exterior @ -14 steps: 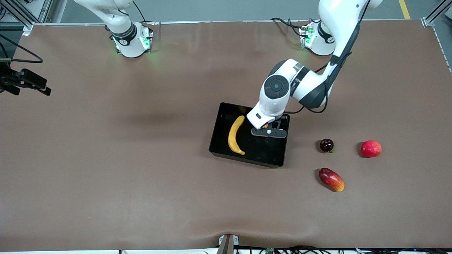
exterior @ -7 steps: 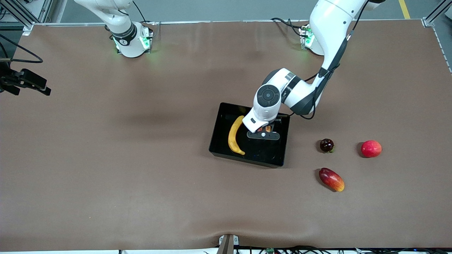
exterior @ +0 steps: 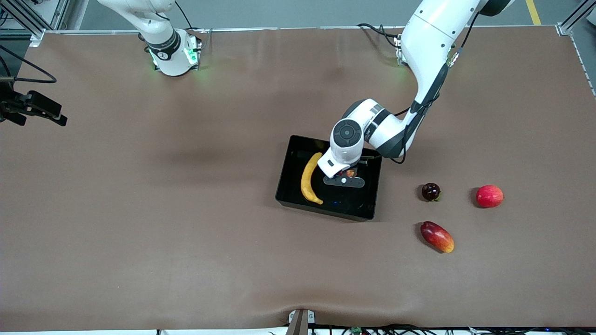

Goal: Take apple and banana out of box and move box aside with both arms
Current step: 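Grasp the red apple in the tray with the left gripper, then carry the apple out of the tray toward the other fruits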

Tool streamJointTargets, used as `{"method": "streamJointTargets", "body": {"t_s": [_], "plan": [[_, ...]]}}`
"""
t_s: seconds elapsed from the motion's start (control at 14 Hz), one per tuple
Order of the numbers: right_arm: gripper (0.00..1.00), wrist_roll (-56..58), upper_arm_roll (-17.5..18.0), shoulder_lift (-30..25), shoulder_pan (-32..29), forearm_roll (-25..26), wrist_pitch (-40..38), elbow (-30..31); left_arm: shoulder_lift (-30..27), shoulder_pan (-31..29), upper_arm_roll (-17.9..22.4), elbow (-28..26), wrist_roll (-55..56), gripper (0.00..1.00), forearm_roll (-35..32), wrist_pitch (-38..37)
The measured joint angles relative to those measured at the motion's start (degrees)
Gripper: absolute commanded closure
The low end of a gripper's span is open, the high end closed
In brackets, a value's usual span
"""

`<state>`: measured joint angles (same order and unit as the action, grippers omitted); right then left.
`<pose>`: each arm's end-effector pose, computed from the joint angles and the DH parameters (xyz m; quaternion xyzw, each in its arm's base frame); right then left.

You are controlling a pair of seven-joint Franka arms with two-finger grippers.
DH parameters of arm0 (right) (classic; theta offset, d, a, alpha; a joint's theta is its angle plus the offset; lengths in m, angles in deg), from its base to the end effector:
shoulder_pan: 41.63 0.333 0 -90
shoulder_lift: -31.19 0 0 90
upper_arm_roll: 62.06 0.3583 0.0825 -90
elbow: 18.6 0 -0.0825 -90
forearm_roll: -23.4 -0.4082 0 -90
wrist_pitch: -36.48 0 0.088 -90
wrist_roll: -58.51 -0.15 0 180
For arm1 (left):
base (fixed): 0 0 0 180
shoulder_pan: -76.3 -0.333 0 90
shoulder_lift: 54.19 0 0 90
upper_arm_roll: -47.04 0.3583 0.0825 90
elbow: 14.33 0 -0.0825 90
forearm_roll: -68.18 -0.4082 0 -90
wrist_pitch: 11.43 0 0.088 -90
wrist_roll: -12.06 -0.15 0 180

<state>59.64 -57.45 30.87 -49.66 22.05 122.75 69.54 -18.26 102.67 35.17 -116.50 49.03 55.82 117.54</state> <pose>0.5684 -0.0302 0.6374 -0.9997 0.0194 0.0131 0.0121 0.5436 -0.4034 0.1714 -0.9950 0.0699 0.0449 0.0561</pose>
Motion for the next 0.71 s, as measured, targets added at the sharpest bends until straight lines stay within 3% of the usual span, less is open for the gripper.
{"method": "streamJointTargets", "body": {"t_s": [0.14, 0.21, 0.5, 0.71], "plan": [[0.00, 0.0, 0.0, 0.0, 0.0, 0.0, 0.0, 0.0, 0.0, -0.1, 0.0, 0.2, 0.0, 0.89, -0.1, 0.0], [0.00, 0.0, 0.0, 0.0, 0.0, 0.0, 0.0, 0.0, 0.0, -0.1, 0.0, 0.4, 0.0, 1.00, -0.2, 0.0], [0.00, 0.0, 0.0, 0.0, 0.0, 0.0, 0.0, 0.0, -2.7, -0.4, 0.1, 2.7, 0.1, 1.00, -0.3, -4.6], [0.00, 0.0, 0.0, 0.0, 0.0, 0.0, 0.0, 0.0, -9.4, -1.6, 0.2, 4.7, -1.7, 1.00, -0.5, -10.5]]}}
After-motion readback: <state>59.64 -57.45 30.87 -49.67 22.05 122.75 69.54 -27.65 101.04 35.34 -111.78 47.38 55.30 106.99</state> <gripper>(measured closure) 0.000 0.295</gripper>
